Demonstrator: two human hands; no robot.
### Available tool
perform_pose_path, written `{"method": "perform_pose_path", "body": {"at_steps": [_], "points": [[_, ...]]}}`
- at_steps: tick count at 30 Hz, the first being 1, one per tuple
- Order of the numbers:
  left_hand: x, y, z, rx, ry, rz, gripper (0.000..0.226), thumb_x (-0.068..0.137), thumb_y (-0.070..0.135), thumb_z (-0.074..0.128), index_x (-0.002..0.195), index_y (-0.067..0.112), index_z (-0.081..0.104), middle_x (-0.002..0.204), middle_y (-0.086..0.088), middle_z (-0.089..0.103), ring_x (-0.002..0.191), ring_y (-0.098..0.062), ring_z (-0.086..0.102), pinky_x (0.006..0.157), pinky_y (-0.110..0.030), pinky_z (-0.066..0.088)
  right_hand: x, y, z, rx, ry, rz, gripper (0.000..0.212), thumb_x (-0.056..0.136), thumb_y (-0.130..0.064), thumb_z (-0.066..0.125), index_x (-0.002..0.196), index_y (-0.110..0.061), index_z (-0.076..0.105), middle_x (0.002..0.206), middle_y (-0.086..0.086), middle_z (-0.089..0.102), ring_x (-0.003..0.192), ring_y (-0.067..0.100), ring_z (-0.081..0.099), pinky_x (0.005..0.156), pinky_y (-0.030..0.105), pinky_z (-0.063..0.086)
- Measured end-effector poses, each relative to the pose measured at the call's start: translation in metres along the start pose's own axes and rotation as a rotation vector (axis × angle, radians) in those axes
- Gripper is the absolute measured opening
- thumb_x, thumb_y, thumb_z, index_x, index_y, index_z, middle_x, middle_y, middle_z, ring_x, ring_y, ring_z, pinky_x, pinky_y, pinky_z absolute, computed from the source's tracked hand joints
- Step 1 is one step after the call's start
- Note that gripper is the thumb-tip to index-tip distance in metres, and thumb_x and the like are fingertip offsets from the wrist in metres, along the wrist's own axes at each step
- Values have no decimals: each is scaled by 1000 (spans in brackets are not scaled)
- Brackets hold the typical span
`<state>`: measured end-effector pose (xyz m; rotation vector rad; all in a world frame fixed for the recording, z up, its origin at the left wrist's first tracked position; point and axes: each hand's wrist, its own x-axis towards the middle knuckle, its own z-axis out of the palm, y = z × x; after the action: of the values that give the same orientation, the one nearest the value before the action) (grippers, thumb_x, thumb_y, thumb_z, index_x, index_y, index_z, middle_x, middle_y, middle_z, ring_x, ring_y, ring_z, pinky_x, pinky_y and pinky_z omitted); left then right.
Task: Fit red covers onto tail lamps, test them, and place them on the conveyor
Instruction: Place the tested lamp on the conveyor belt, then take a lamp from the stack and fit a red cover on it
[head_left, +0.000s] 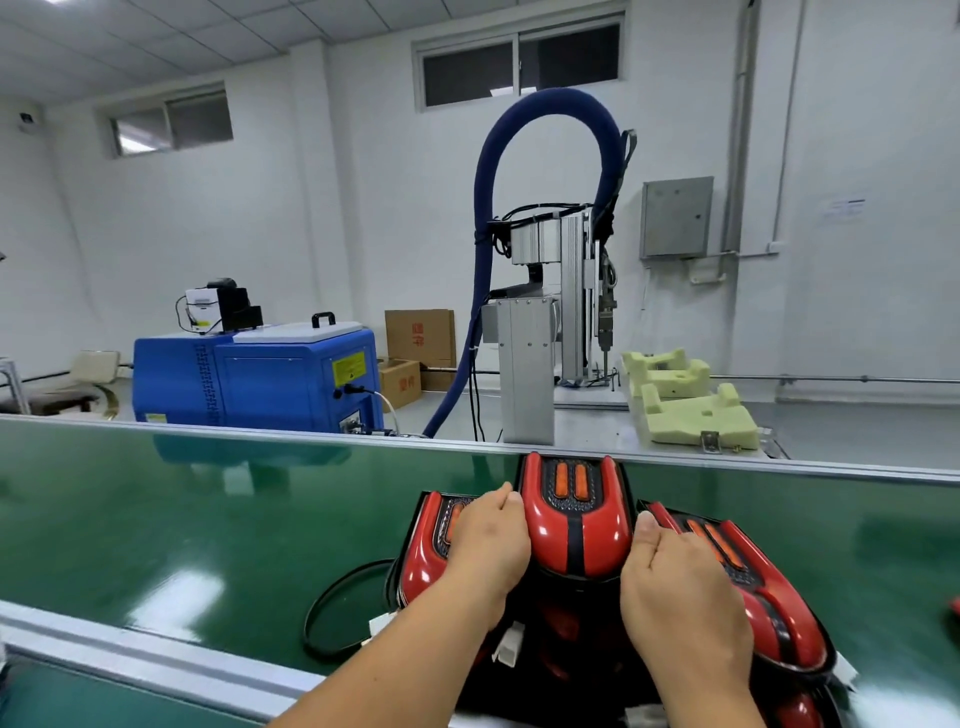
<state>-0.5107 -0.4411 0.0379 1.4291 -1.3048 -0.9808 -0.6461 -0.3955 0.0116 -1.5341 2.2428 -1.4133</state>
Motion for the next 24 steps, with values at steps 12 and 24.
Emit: {"method": "perform_pose_path", "body": {"at_steps": [12, 24], "points": [[-7, 3, -26, 0, 113, 73, 44, 106, 29, 34, 148, 17, 41, 152, 1, 41, 140, -17, 37, 116, -32, 27, -7, -16, -10, 129, 114, -184, 54, 97, -45, 23, 99, -14, 66, 91, -2, 53, 68, 5, 45, 55, 25, 28], [-68, -7, -160, -102, 365, 144, 13, 100, 28, 51, 100, 28, 64, 92, 7, 67, 86, -11, 65, 88, -34, 55, -94, -155, 64, 408, -183, -645, 39, 99, -36, 37, 112, -16, 68, 93, -7, 55, 74, 5, 42, 66, 27, 30]]}}
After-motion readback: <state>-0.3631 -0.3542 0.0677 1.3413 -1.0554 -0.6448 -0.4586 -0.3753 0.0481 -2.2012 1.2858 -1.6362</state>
